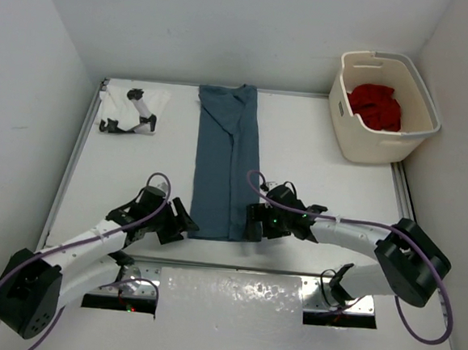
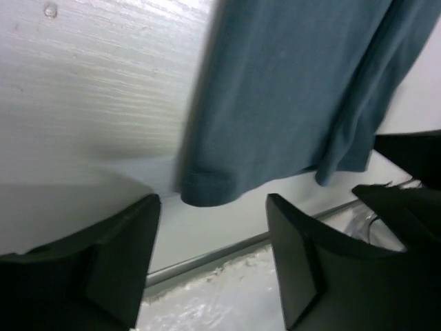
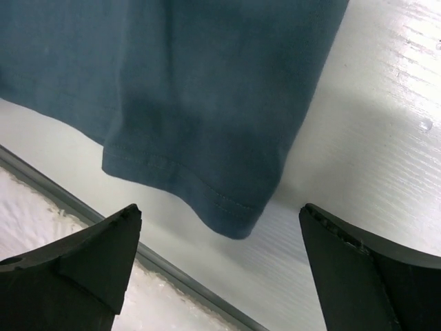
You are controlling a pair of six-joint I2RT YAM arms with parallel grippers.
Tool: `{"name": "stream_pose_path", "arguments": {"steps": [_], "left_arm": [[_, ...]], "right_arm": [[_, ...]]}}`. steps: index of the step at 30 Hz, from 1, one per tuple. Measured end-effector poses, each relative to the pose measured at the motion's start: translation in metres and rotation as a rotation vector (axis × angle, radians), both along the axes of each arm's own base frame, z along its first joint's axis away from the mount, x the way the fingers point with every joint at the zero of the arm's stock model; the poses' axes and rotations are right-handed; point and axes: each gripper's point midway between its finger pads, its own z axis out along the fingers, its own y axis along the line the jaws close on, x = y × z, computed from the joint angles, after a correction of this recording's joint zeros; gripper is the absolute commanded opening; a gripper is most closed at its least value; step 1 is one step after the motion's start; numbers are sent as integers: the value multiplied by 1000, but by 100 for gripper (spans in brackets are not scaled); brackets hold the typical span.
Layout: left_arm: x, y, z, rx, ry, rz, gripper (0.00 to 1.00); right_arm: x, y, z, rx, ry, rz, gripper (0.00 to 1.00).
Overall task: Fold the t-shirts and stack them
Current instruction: Grab the bottom of the folded rectangular tshirt with both arms
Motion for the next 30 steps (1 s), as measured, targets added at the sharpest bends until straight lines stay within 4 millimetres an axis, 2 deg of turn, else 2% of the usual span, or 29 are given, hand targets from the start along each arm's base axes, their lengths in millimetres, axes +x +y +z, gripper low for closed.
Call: {"name": "stream_pose_path", "arguments": {"steps": [2,3,4,7,14,16,17,19,22,27,30], "left_arm": [[-1,-1,-3,-4,8,-9,48],[-1,-3,-3,-8,10,-15,45],[-2,-3,-4,-7,17,-18,43],[-4,-2,-7,-1,27,-24,39],[-2,-2,-11,9,32,-27,27],[-2,-3,-12,9,34,-29,15],[-2,-3,-13,10,36,-29,14],[-2,-3,-15,13,39,-31,12],[-2,-3,-15,17,36,-34,0],[-2,-3,-15,22,31,-38,0],[-1,-3,-14,25,23,-40,0]], "right_arm": [[2,3,0,17,6,-9,89],[2,4,0,24,9,-13,87],[3,5,1,32,12,-16,81],[4,6,-1,48,21,-27,73],[5,8,-2,101,50,-62,64],[4,10,-3,109,59,-58,59],[4,11,-4,113,64,-59,57],[3,13,-5,120,76,-60,50],[2,12,-8,119,88,-65,37],[-3,6,-13,111,110,-89,19],[-5,3,-15,100,114,-95,5]]}}
